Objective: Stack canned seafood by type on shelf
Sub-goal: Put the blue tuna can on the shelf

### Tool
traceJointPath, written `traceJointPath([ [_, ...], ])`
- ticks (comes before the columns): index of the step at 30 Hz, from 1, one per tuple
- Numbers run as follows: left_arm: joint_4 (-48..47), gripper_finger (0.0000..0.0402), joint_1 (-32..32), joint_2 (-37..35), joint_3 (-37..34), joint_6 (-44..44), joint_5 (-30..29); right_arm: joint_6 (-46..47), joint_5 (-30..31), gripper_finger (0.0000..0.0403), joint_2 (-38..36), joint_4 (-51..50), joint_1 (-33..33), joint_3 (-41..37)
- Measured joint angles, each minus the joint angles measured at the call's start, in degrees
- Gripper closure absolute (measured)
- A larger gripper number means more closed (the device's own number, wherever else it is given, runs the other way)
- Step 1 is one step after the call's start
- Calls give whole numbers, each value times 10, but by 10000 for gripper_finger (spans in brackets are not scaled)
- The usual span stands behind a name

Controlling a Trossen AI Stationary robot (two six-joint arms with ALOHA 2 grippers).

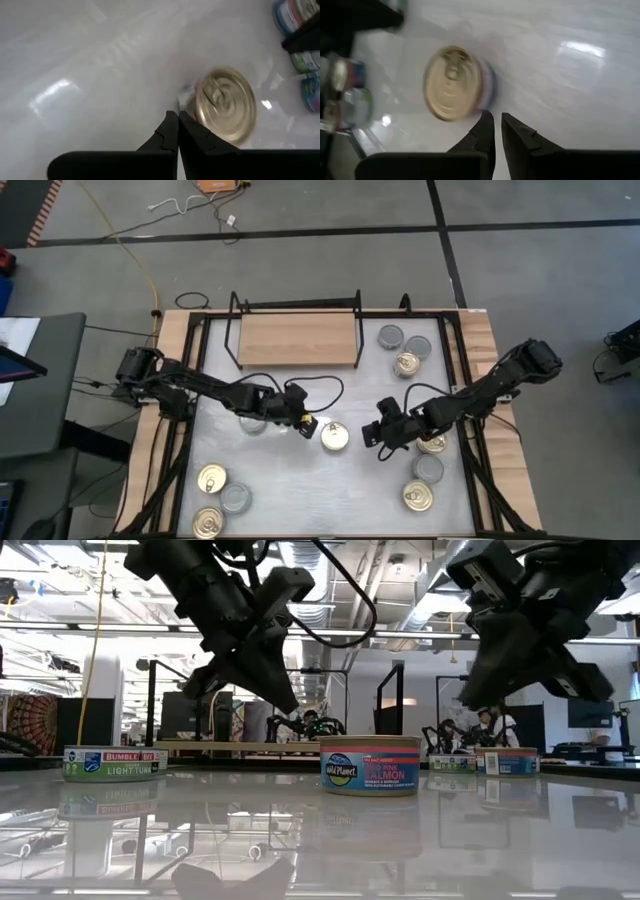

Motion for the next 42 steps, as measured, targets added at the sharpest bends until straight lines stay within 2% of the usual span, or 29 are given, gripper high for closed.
traceJointPath([
  [7,-2,398,-7,0,0,-3,1,10,3,326,75,98,1,0],
  [16,-3,315,-7,0,0,0,-6,10,-2,221,90,133,0,0],
  [20,-1,295,-7,0,0,-10,-9,10,-2,198,90,134,-4,0],
  [25,3,292,-13,0,0,-45,-11,19,-2,216,96,136,-16,0],
  [32,11,292,-16,0,0,-52,-22,24,-7,259,146,214,-36,0],
  [42,14,292,-36,0,-13,-81,-24,19,-19,291,156,214,-46,0],
])
